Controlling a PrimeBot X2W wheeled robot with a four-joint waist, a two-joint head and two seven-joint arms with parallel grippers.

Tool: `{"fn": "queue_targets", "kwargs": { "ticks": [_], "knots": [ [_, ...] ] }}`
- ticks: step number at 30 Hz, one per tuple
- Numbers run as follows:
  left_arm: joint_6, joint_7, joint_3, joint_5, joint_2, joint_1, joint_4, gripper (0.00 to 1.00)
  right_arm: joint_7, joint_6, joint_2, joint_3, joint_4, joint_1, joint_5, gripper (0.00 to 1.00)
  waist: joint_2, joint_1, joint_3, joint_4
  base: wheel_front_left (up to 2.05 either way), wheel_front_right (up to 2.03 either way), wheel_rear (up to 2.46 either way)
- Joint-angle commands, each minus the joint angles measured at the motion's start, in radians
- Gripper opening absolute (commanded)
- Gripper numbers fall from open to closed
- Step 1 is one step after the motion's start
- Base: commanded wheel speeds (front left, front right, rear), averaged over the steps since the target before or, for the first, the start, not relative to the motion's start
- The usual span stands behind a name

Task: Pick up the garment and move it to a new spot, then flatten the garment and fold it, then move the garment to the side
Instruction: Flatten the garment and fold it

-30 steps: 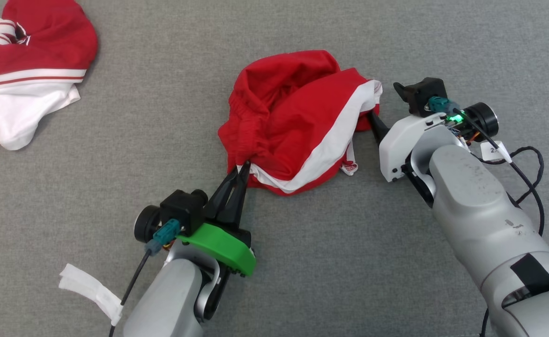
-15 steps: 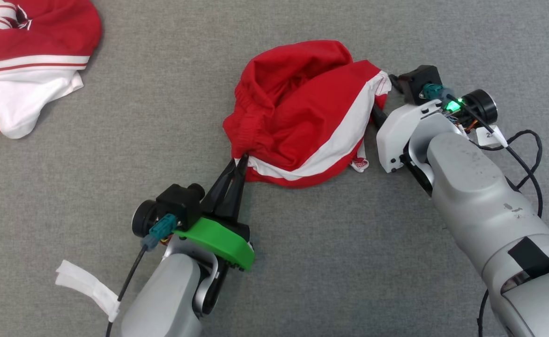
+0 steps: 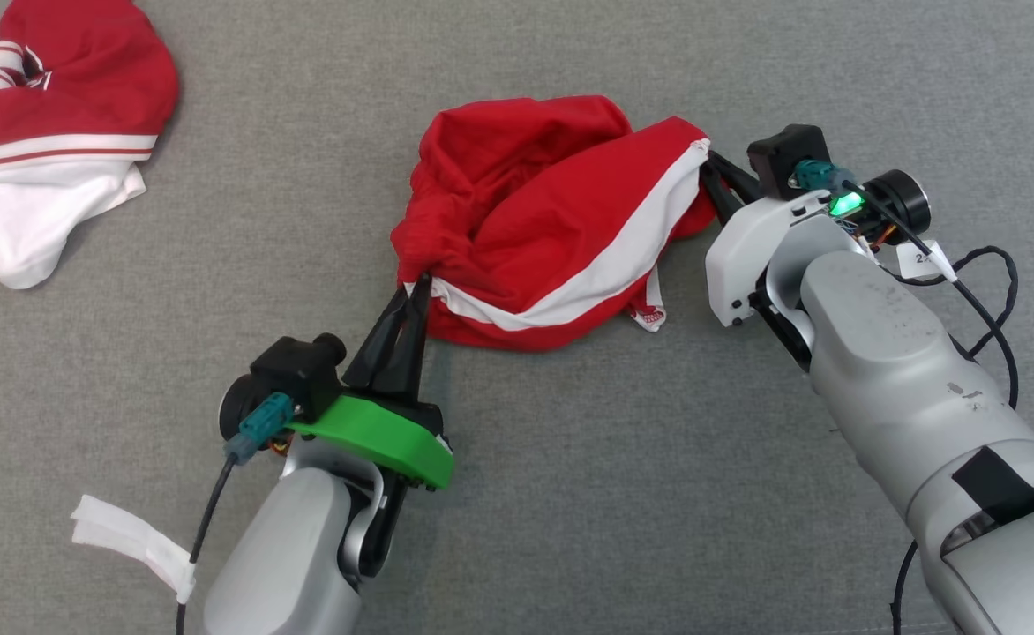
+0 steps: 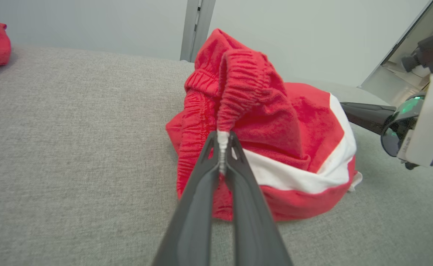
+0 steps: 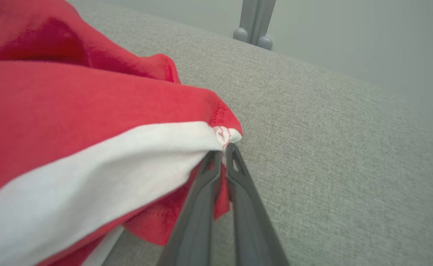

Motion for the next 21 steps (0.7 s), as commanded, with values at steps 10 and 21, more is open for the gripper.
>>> {"fn": "queue_targets", "kwargs": {
  "ticks": [10, 21],
  "knots": [
    [0.0, -0.001, 0.04, -0.156, 0.06, -0.063, -0.084, 0.0, -0.021, -0.001, -0.031, 0.015, -0.219, 0.067, 0.071, 0.0, 0.0, 0.0, -0.133, -0.084, 0.0, 0.0, 0.0],
    [0.003, 0.07, 0.065, -0.269, 0.184, -0.113, -0.271, 0.0, -0.02, -0.001, -0.123, 0.025, -0.585, 0.167, 0.059, 0.0, 0.0, 0.0, -0.264, -0.149, 0.0, 0.0, 0.0]
  ]
}}
